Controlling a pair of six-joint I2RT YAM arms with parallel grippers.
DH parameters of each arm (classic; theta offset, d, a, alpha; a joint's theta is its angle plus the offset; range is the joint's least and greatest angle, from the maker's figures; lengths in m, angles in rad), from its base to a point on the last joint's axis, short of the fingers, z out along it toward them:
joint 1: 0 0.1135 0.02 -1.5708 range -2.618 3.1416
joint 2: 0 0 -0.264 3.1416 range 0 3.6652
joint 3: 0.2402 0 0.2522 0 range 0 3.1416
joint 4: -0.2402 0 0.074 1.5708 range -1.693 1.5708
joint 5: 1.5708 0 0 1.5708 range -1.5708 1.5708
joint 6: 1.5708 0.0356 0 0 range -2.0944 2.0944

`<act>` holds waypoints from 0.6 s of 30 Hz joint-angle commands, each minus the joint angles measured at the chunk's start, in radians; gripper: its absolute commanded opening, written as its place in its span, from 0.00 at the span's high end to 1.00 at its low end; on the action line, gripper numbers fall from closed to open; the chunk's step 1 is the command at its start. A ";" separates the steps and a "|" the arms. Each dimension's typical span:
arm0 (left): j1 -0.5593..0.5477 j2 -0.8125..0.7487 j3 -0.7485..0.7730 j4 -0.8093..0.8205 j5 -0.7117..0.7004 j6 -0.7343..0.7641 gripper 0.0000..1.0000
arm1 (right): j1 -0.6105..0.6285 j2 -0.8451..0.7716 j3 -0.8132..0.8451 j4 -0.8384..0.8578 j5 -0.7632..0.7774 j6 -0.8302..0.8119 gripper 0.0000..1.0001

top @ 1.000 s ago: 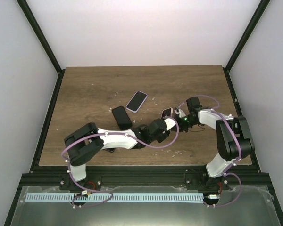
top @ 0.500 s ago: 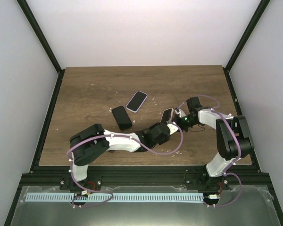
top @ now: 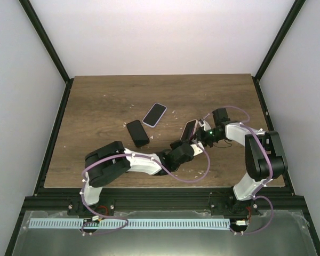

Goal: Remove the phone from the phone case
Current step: Remove the phone case from the phone.

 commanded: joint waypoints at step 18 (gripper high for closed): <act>0.035 -0.174 -0.021 -0.059 -0.007 -0.151 1.00 | 0.006 -0.131 0.000 0.028 0.099 -0.051 0.99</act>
